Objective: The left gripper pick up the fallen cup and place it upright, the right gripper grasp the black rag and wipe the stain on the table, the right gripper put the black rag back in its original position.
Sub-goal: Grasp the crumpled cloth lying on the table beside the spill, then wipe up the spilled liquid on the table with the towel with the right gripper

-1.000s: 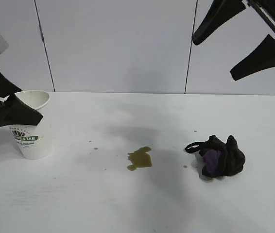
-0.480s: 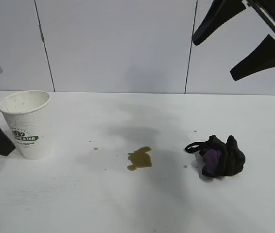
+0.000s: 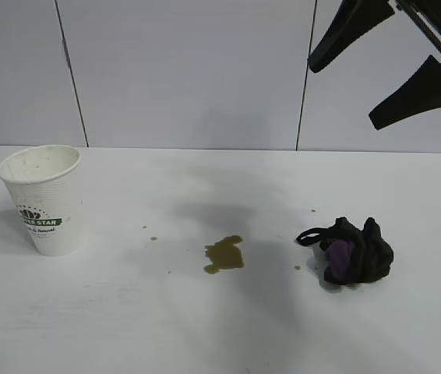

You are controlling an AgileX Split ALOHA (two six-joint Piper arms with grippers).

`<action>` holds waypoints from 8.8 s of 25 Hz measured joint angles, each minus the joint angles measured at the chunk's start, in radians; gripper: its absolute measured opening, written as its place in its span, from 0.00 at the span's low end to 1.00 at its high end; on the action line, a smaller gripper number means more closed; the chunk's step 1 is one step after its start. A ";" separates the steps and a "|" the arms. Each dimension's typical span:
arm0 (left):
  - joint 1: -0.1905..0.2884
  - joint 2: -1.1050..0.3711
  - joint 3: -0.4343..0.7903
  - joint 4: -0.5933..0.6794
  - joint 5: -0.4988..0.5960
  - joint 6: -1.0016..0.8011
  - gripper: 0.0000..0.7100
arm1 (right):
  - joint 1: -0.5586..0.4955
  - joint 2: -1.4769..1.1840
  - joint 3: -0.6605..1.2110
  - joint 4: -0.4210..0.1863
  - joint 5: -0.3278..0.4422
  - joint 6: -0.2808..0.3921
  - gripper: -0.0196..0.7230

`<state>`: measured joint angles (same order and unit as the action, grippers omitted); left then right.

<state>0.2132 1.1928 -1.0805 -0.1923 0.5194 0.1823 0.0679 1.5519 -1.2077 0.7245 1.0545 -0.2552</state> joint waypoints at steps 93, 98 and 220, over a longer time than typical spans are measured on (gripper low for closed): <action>-0.099 -1.206 0.600 0.178 0.611 -0.158 0.97 | 0.108 0.387 0.048 -0.579 -0.314 0.211 0.08; -0.099 -1.206 0.600 0.178 0.611 -0.158 0.97 | 0.108 0.387 0.006 -0.582 -0.226 0.218 0.08; -0.119 -1.206 0.600 0.179 0.610 -0.158 0.97 | 0.301 0.578 -0.266 -1.075 -0.235 0.570 0.07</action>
<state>0.0943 -0.0131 -0.4801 -0.0136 1.1293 0.0247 0.3685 2.1297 -1.4735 -0.3508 0.8200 0.3152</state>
